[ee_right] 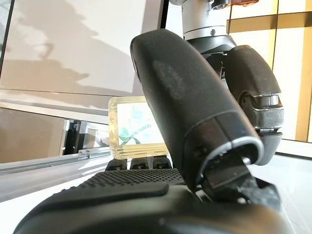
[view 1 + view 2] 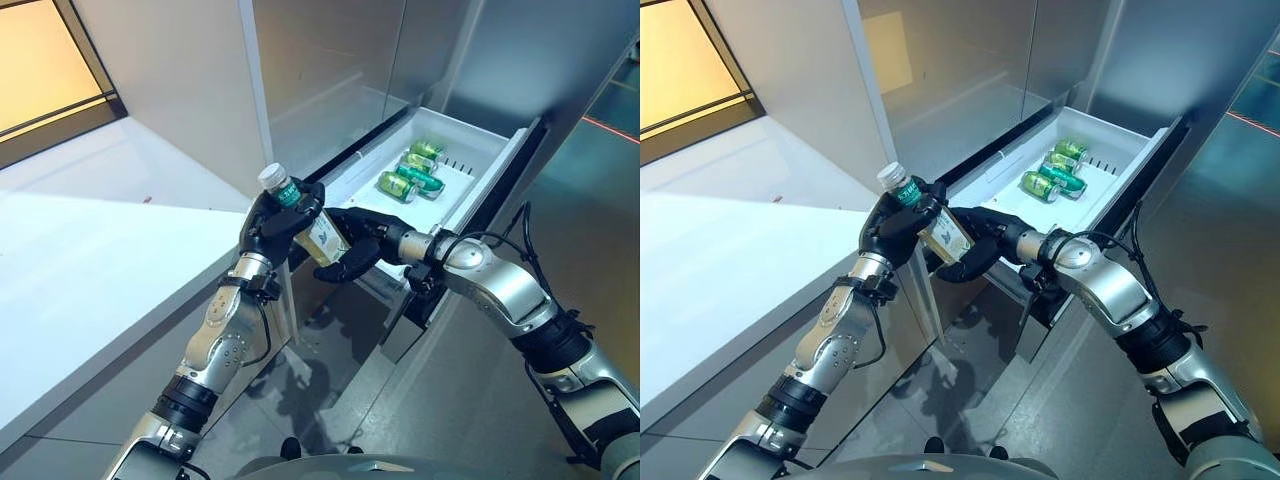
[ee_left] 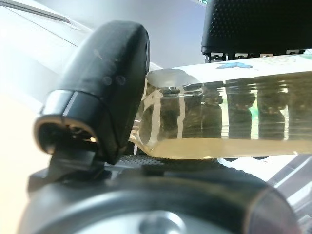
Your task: Put drinks into fridge and close the fridge
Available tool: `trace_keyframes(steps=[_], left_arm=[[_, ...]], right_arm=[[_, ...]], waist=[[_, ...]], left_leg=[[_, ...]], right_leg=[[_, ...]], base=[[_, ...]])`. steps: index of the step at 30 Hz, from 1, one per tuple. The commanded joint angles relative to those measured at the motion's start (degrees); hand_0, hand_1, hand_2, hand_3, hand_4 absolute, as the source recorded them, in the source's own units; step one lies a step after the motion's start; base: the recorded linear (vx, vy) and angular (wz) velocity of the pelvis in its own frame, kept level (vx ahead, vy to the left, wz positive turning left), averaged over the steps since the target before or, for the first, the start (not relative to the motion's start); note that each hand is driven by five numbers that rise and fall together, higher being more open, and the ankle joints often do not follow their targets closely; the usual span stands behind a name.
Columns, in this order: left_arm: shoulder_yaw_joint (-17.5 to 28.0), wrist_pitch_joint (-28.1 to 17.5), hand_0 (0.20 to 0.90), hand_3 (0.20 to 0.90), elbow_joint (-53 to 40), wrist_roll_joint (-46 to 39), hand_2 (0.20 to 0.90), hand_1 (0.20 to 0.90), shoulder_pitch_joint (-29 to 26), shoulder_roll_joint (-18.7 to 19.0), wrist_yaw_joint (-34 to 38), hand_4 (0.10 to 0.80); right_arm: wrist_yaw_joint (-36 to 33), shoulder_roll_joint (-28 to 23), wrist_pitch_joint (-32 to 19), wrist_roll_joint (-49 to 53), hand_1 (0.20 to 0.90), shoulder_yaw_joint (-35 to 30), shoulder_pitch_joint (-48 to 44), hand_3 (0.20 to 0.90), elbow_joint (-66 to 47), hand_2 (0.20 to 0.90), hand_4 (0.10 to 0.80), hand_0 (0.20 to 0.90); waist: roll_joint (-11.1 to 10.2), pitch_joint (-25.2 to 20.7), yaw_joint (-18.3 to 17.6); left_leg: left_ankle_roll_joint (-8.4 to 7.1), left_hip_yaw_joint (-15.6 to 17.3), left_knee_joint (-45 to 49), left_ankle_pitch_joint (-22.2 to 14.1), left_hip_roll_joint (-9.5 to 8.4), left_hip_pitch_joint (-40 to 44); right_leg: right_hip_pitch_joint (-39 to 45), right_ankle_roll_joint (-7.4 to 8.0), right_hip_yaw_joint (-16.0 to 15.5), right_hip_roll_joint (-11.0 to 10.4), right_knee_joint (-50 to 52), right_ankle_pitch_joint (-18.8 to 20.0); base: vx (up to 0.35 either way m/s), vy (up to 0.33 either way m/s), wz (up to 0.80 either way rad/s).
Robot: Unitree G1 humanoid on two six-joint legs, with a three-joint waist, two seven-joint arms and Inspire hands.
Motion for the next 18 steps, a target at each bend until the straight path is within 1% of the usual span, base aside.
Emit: trace_keyframes(steps=[1,4,5,6,7,11,15,18], left_arm=[[-2.0,-8.0,0.300,0.200,-0.1,1.2,0.300,0.300,-13.2,-2.4,-3.4,0.100],[-2.2,-8.4,0.300,0.200,0.1,0.7,0.300,0.300,-13.3,-2.8,-4.5,0.100],[-2.3,-8.5,0.300,0.200,0.0,0.3,0.300,0.300,-13.3,-2.9,-4.6,0.100],[-2.5,-8.6,0.300,0.200,-0.2,-0.1,0.300,0.300,-13.4,-3.2,-5.0,0.100],[-2.6,-8.7,0.300,0.200,-0.3,-0.3,0.300,0.300,-13.4,-3.3,-5.3,0.100],[-3.3,-7.7,0.300,0.200,-2.3,-0.7,0.300,0.300,-13.3,-3.6,-6.8,0.100],[-4.5,-6.3,0.300,0.200,-4.4,0.6,0.300,0.300,-13.2,-3.6,-8.4,0.100],[-5.6,-5.6,0.300,0.200,-5.2,0.8,0.300,0.300,-13.5,-3.1,-9.5,0.100]], right_arm=[[-1.4,5.5,-5.1,3.4,0.900,-1.4,-11.0,0.900,-0.2,0.900,0.800,0.900],[-1.4,6.2,-4.5,3.5,0.900,-1.3,-11.3,0.900,0.5,0.900,0.800,0.900],[-1.5,6.4,-4.2,3.7,0.794,-1.2,-11.2,0.776,0.6,0.794,0.676,0.794],[-1.9,6.8,-3.5,4.3,0.364,-1.0,-11.0,0.274,0.8,0.364,0.174,0.364],[-2.0,6.8,-3.3,4.5,0.300,-1.0,-10.9,0.200,0.8,0.300,0.100,0.300],[-3.1,7.5,-3.2,5.3,0.300,-1.1,-9.6,0.200,0.8,0.300,0.100,0.300],[-4.3,8.1,-3.7,5.0,0.300,-1.5,-8.7,0.200,0.5,0.300,0.100,0.300],[-5.9,8.2,-3.5,5.6,0.300,-1.5,-9.1,0.200,0.6,0.300,0.100,0.300]], waist=[[-2.2,-7.0,0.5],[-2.2,-7.0,0.6],[-2.2,-7.1,0.6],[-2.2,-7.1,0.6],[-2.2,-7.1,0.6],[-2.2,-6.9,0.6],[-2.1,-6.8,0.6],[-2.0,-6.8,0.6]], left_leg=[[0.27,0.0,0.1,-4.0,-0.61,0.4],[0.29,0.0,0.1,-4.0,-0.65,0.3],[0.30,0.0,0.1,-4.0,-0.64,0.3],[0.29,0.1,0.1,-4.0,-0.61,0.3],[0.30,0.1,0.1,-4.0,-0.61,0.3],[0.39,0.1,0.1,-4.0,-0.59,0.4],[0.53,0.1,0.1,-4.2,-0.66,0.4],[0.59,0.2,0.1,-4.3,-0.67,0.4]], right_leg=[[-1.6,3.12,2.0,-1.3,0.8,2.1],[-1.6,3.08,2.0,-1.3,0.8,2.0],[-1.6,3.09,2.0,-1.3,0.8,2.0],[-1.6,3.10,1.9,-1.4,0.8,2.0],[-1.6,3.10,1.9,-1.4,0.8,2.0],[-1.6,3.06,1.8,-1.4,0.8,2.0],[-1.6,3.09,1.8,-1.4,0.8,2.0],[-1.6,3.17,1.8,-1.4,0.7,2.0]], base=[[0.000,0.000,0.00],[0.000,0.000,0.00],[0.000,0.000,0.00],[0.000,0.000,0.00],[0.032,0.003,0.00],[0.000,0.000,0.00],[0.000,0.000,0.00],[0.000,0.000,0.00]])
